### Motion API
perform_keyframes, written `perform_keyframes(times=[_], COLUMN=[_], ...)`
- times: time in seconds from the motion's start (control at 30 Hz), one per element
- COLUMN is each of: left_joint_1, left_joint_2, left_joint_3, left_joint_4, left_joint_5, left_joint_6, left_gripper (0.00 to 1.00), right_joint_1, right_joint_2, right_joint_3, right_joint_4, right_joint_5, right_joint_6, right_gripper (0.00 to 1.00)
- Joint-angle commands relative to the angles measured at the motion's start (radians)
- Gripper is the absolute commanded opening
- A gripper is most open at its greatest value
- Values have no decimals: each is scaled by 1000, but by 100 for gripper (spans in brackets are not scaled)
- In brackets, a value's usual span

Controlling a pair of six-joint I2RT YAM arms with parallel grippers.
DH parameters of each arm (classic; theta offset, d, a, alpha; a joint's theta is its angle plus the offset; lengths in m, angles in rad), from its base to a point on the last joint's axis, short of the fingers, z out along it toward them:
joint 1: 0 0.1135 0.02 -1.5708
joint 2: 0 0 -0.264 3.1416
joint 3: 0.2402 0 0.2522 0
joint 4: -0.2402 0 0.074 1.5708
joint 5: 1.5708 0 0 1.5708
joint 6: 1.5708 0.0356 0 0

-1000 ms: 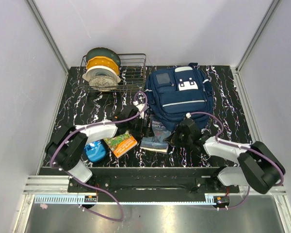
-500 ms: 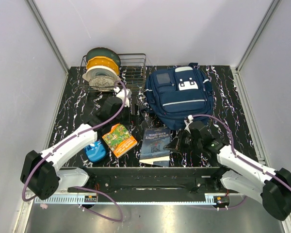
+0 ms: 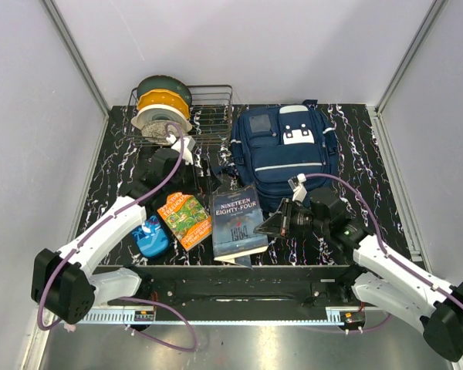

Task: Pack the student bag
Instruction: Pick up the book from the center of the board.

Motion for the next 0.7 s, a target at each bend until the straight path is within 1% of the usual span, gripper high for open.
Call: perform_keyframes(times=[0.0, 0.03, 0.1, 0.23, 0.27, 0.33, 0.5, 0.57, 0.67], left_joint_1=[6, 8, 8, 8, 10, 8, 8, 8, 6], left_joint_2=[-39, -36, -30, -12, -7, 19, 44, 51, 71], left_joint_3=[40, 42, 42, 14, 2, 9, 19, 17, 13], left_joint_4=[60, 64, 81, 152, 191, 193, 207, 239, 310], left_joint_5=[126, 143, 192, 284, 319, 342, 408, 442, 514], left_joint_6=[-18, -18, -39, -122, -136, -156, -162, -168, -191], left_gripper=[99, 99, 99, 99, 99, 99, 99, 99, 99], right_joint_1=[6, 7, 6, 6, 6, 4, 6, 6, 6], right_joint_2=[-73, -75, -73, -61, -61, -58, -56, -58, -30], right_joint_3=[73, 90, 101, 70, 65, 53, 41, 30, 39], right_joint_4=[205, 176, 173, 275, 285, 318, 403, 452, 466], right_joint_5=[-49, -22, 4, 84, 98, 129, 127, 117, 84], right_joint_6=[17, 1, -27, -23, -29, -38, -44, -40, -47], right_gripper=[0, 0, 0, 0, 0, 0, 0, 0, 0])
